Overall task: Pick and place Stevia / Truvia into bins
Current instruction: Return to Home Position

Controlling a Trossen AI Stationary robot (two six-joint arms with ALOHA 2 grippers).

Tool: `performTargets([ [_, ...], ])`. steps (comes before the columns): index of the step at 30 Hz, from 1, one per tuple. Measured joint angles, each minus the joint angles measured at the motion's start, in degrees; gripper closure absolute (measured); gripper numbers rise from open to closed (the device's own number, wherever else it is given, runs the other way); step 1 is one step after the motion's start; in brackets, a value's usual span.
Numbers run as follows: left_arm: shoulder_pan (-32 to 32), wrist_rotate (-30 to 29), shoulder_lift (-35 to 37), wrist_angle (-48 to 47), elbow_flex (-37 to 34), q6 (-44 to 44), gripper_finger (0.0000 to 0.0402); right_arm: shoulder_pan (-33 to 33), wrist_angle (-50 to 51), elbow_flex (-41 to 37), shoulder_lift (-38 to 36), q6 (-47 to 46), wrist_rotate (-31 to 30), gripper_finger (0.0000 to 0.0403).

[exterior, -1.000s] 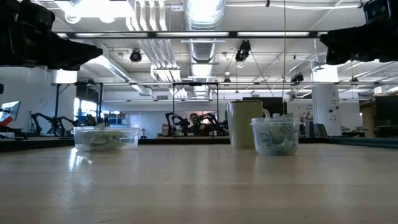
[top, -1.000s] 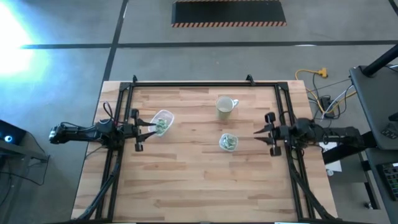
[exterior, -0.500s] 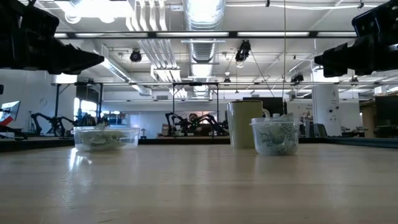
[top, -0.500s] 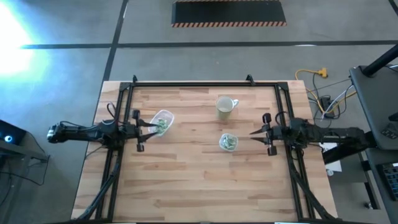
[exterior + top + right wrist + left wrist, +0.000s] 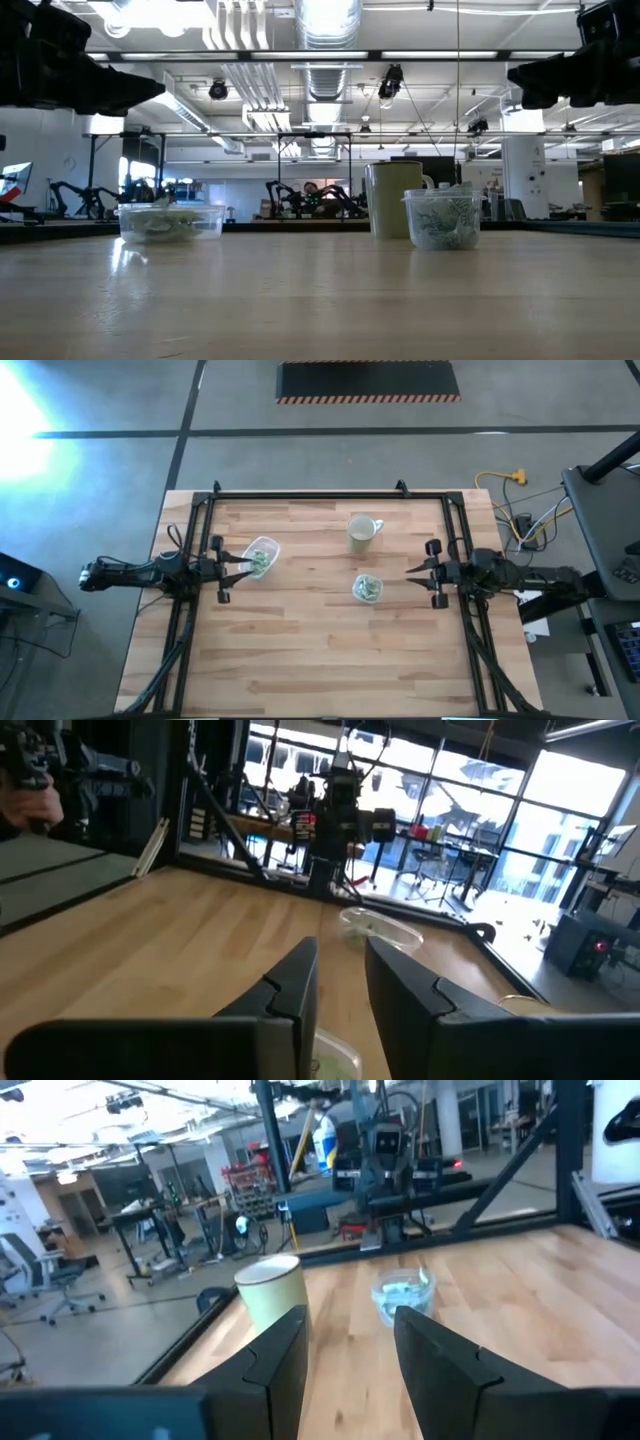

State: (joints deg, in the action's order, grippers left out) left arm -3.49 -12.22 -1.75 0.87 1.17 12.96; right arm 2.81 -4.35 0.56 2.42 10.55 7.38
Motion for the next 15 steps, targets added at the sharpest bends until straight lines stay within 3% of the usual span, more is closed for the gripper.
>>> performTargets([
  [8,0.02,0.01,-0.2,-1.23,0.39,-0.21,0.0267,-0.02,2.82,0.0,-2.41,0.19,-0.63,0.0332],
  [15,0.02,-0.01,0.05,-1.41,0.5,-0.25,0.0267,0.04,3.79,0.0,-2.4,0.83,-8.78,0.0323],
])
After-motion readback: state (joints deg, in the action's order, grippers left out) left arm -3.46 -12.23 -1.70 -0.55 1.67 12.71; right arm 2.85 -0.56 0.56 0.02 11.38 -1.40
